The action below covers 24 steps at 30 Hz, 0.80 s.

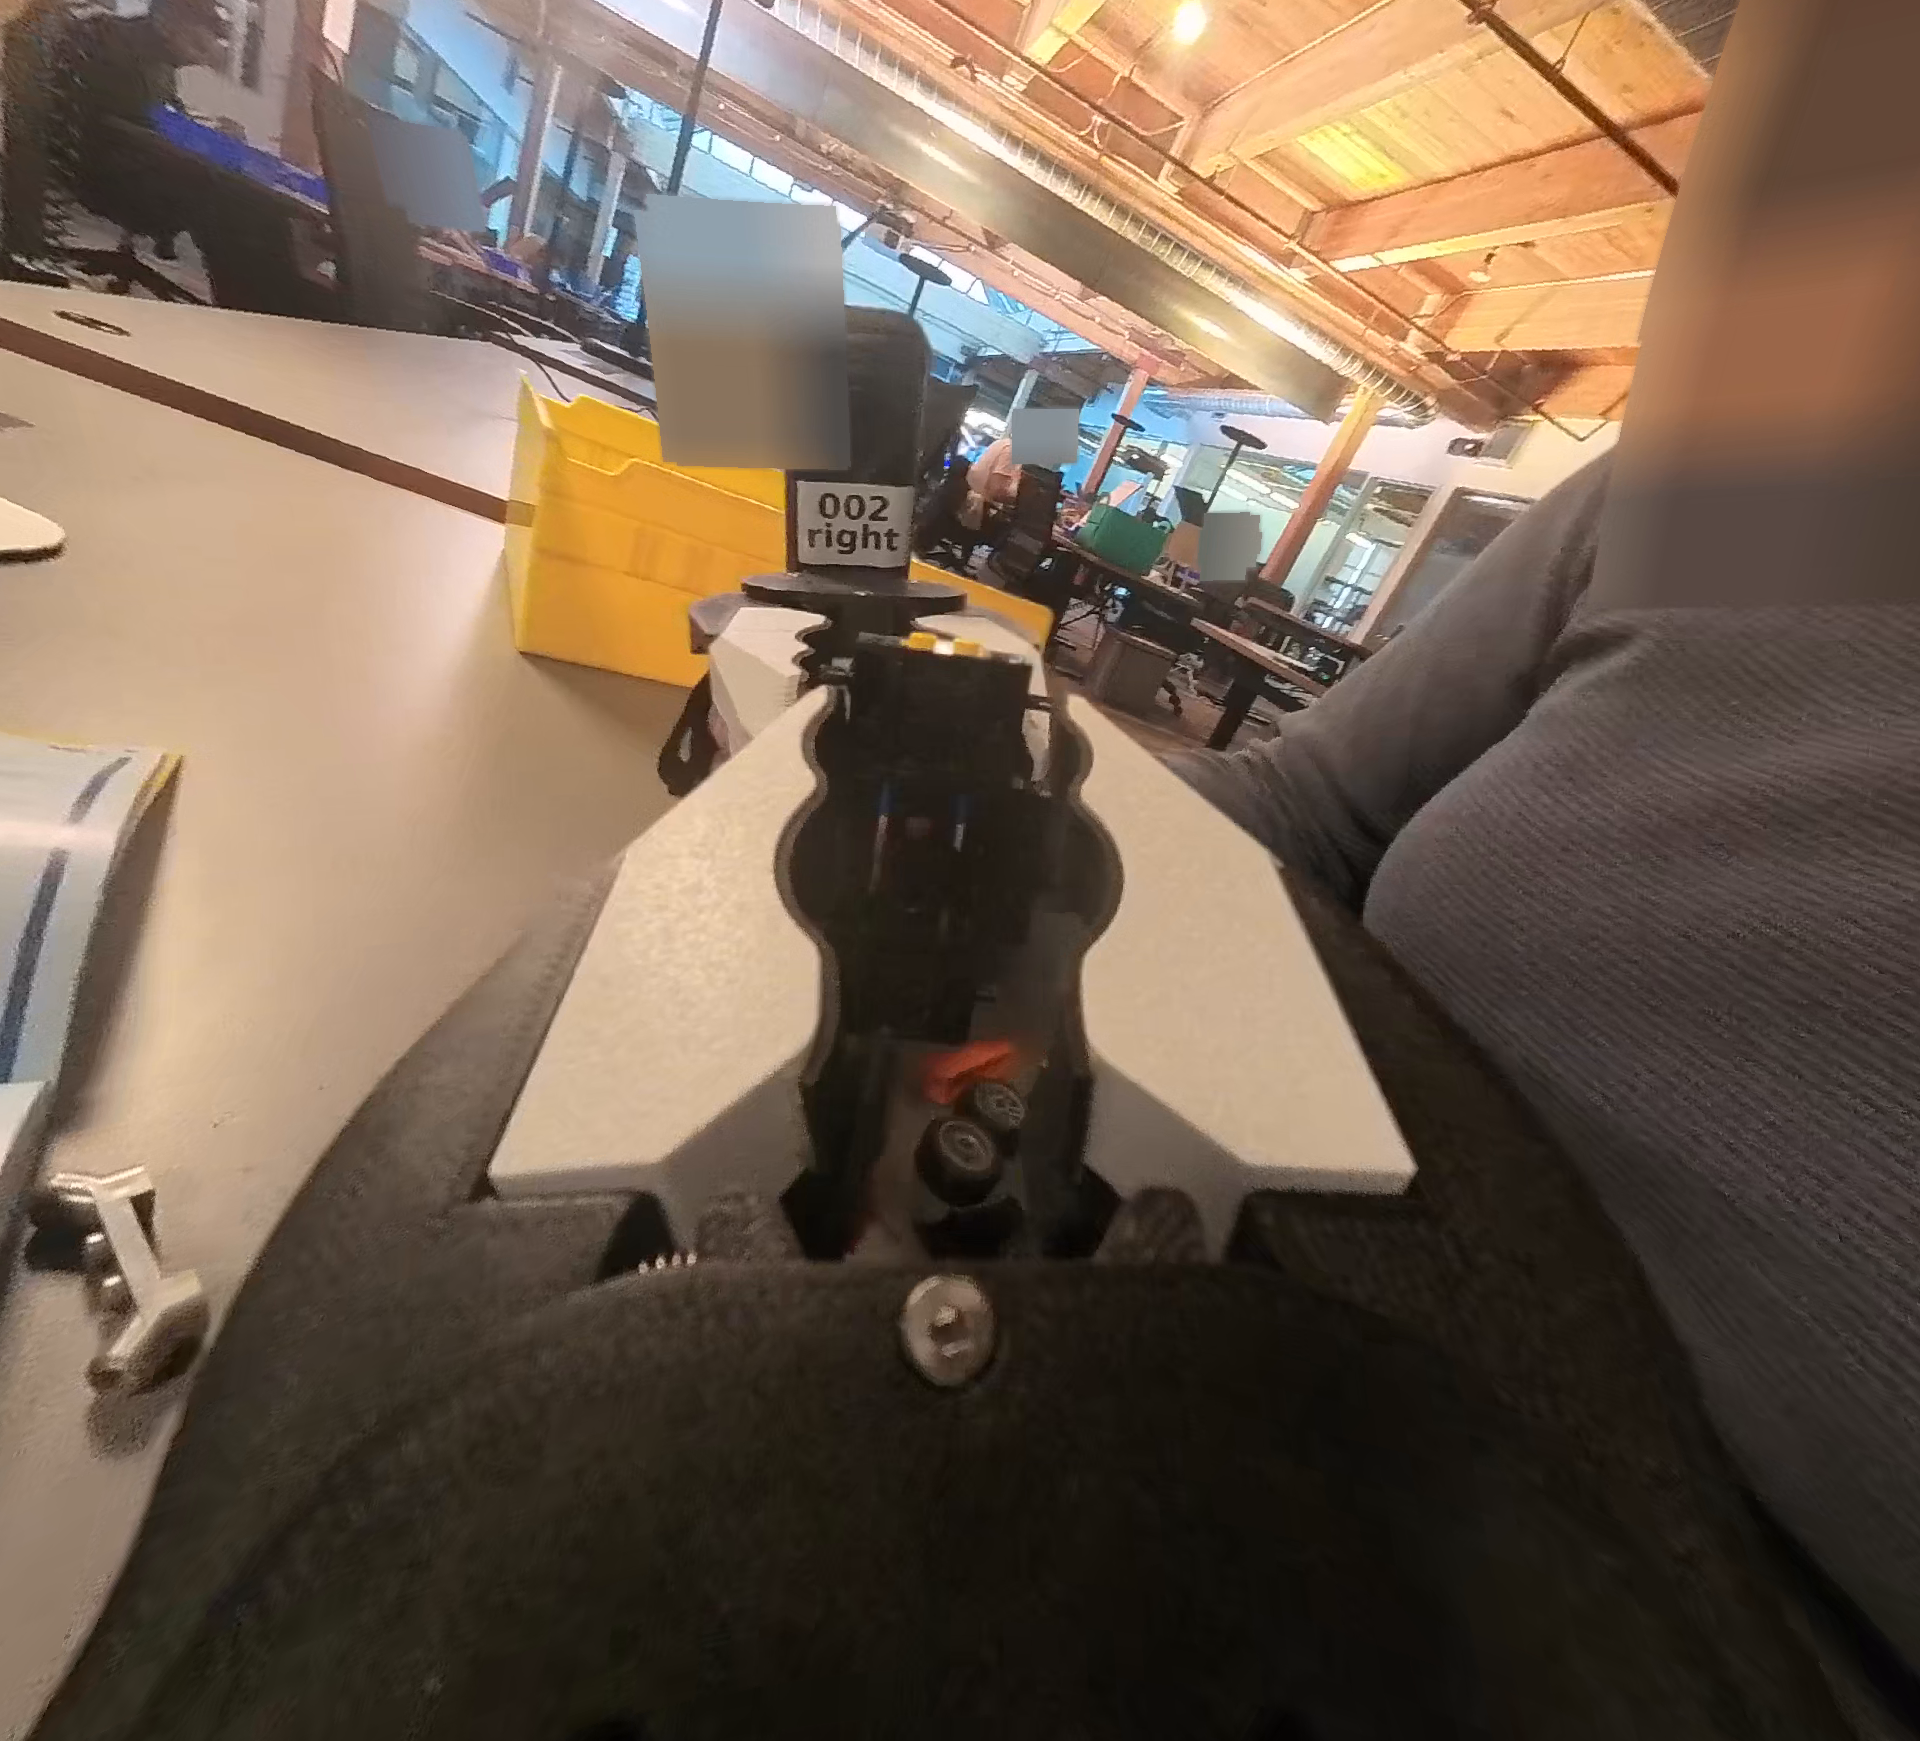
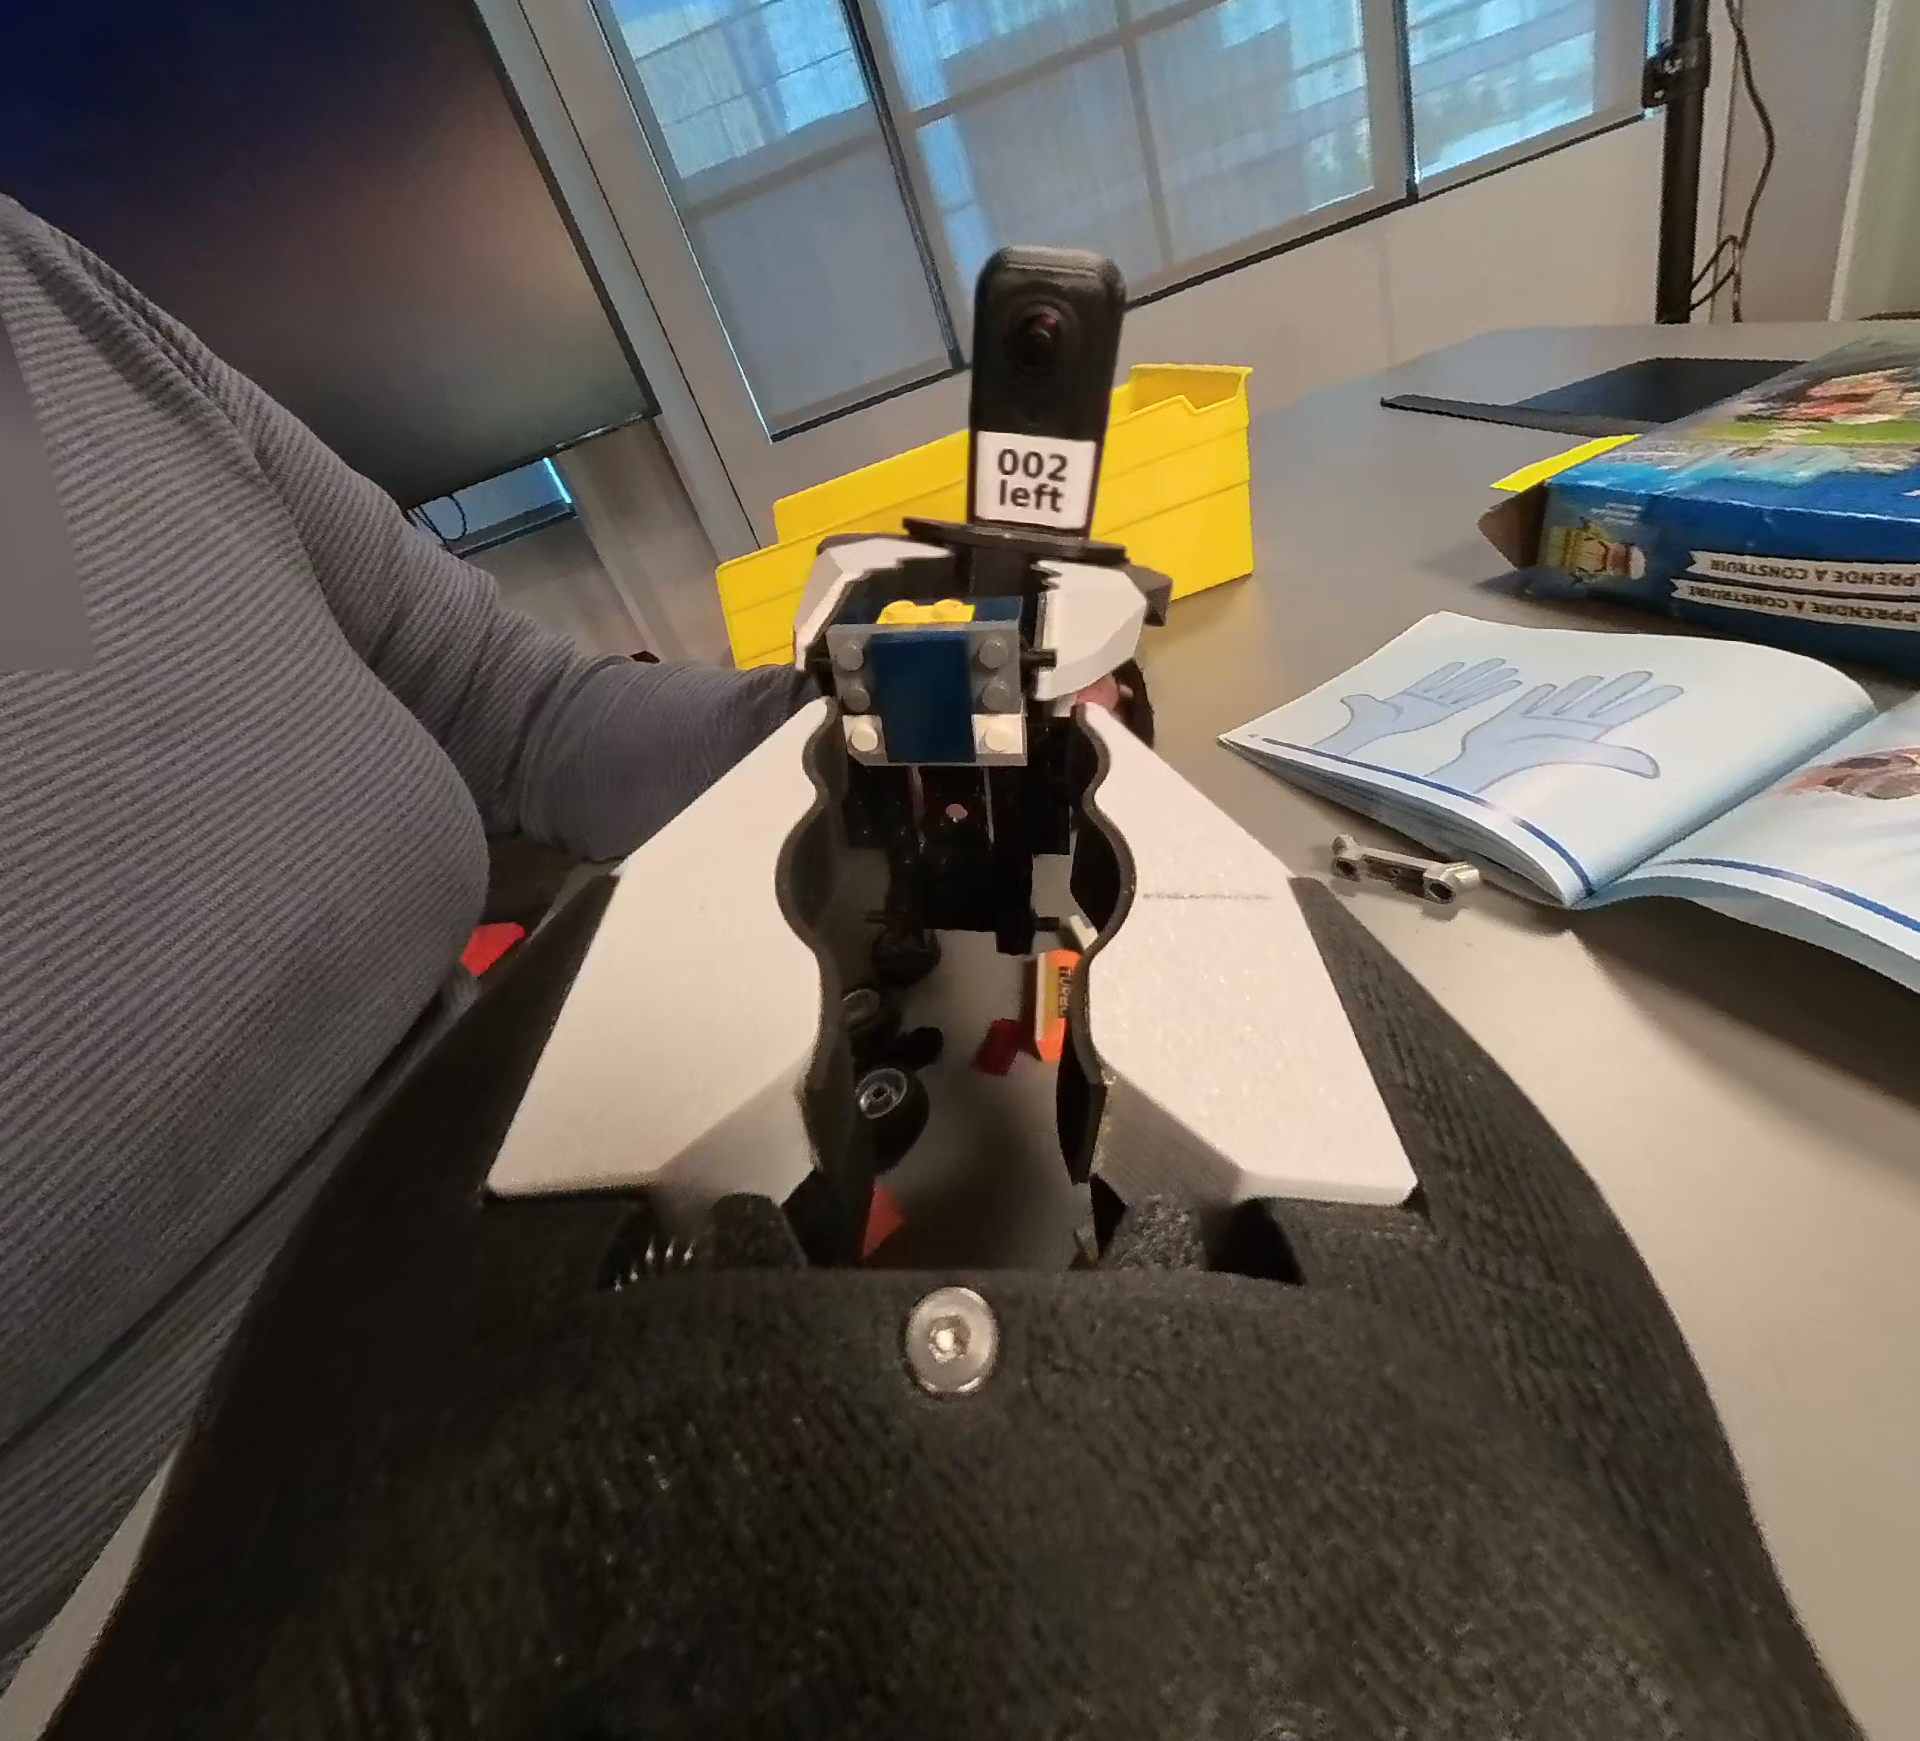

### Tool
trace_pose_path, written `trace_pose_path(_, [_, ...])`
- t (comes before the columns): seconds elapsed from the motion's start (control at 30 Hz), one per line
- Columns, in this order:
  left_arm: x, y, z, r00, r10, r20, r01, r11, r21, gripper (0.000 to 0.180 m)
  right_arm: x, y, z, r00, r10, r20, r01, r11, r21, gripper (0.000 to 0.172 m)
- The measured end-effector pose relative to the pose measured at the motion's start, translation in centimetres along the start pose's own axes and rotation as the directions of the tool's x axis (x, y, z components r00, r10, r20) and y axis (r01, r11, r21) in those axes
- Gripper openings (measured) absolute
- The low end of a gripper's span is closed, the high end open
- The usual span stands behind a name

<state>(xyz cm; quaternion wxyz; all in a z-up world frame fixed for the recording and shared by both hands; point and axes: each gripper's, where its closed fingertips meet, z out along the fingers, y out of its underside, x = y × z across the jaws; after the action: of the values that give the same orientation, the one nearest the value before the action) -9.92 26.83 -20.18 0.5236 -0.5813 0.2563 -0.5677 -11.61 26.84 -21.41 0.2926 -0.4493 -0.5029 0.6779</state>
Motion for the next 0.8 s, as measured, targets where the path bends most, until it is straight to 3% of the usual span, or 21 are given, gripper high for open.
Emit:
trace_pose_path(0.3, [-0.16,0.0,-0.03,1.0,-0.003,0.014,0.003,1.0,0.0,0.032,-0.14,0.12,0.06,1.0,-0.002,0.003,0.002,1.0,-0.008,0.041])
trace_pose_path(0.5, [-0.64,0.1,0.01,0.998,0.009,0.058,-0.008,1.0,-0.011,0.04,-0.19,0.4,0.31,1.0,-0.025,-0.01,0.025,0.999,-0.031,0.041])
trace_pose_path(0.8, [-0.41,0.16,-0.01,0.999,0.017,0.039,-0.016,1.0,-0.025,0.032,-0.01,0.34,0.3,0.999,-0.024,-0.021,0.024,0.999,-0.026,0.04])
